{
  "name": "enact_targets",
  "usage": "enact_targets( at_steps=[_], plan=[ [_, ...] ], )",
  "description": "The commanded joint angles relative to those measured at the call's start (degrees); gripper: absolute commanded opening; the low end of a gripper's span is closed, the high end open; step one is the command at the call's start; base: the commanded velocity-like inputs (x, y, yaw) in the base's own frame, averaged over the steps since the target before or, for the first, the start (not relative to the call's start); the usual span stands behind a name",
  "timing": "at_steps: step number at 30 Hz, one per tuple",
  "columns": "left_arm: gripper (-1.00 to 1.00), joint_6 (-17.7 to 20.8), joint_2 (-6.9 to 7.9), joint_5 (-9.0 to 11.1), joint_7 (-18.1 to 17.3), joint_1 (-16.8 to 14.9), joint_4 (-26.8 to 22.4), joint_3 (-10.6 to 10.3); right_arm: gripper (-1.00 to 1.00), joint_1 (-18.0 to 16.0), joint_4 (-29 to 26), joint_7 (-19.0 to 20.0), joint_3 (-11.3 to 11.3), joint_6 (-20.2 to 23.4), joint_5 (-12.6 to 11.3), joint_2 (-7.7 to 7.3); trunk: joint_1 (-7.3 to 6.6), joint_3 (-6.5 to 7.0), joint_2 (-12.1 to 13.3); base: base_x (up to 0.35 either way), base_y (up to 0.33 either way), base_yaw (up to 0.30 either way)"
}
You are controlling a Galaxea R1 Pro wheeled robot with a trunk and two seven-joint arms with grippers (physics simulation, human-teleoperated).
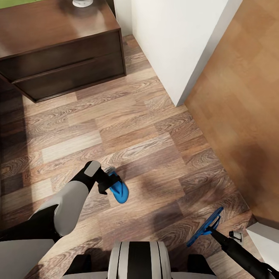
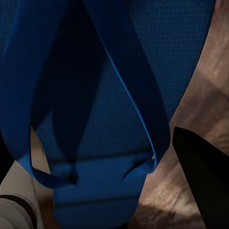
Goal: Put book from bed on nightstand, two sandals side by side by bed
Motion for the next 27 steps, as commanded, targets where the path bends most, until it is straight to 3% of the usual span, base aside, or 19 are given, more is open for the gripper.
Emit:
enact_targets(
  at_steps=[1, 23, 27],
  plan=[
    [1.00, 0.1, -0.04, 0.6, 0.6, 0.0, -0.1, 0.2, -1.00, 0.0, 0.0, 0.1, 0.0, 0.7, -0.2, -0.01, -0.01, -0.03, 0.0, 0.000, 0.000, 0.000],
    [1.00, 0.1, -0.14, 0.6, 0.6, 0.0, -0.1, 0.2, -1.00, 0.0, 0.0, 0.1, 0.0, 0.7, -0.2, 0.03, -0.01, -0.03, 0.0, 0.000, 0.000, 0.000],
    [1.00, 0.1, -0.17, 0.6, 0.6, 0.0, -0.1, 0.2, -1.00, 0.0, 0.0, 0.1, 0.0, 0.7, -0.2, 0.04, 0.10, -0.92, -0.1, 0.000, 0.000, 0.000]
  ],
)
